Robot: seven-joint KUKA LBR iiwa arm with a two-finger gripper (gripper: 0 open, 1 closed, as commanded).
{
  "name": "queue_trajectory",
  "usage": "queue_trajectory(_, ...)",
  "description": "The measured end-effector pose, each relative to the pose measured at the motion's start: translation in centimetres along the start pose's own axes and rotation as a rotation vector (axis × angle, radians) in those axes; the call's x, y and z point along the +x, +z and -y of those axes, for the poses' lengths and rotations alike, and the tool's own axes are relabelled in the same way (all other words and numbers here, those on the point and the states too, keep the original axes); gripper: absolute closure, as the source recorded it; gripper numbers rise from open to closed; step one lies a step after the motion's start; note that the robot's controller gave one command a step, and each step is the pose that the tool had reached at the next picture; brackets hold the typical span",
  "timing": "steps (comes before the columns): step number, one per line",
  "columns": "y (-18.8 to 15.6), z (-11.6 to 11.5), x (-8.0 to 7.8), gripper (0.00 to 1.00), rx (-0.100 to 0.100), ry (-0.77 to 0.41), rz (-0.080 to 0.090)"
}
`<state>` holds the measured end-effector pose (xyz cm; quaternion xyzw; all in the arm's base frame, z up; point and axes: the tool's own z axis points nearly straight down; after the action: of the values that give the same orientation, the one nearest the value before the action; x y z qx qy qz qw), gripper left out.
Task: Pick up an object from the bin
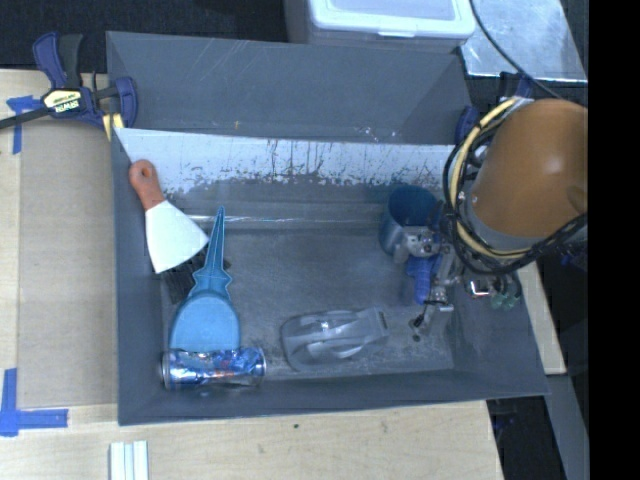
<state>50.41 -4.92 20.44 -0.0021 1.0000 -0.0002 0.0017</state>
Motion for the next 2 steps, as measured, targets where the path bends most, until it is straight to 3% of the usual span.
queue_trajectory(1, 0.0, 0.0, 0.0, 0.00, 0.000, 0.000, 0.000)
queue_trajectory(2, 5.9, -3.6, 0.5, 0.00, -0.001, -0.104, -0.003)
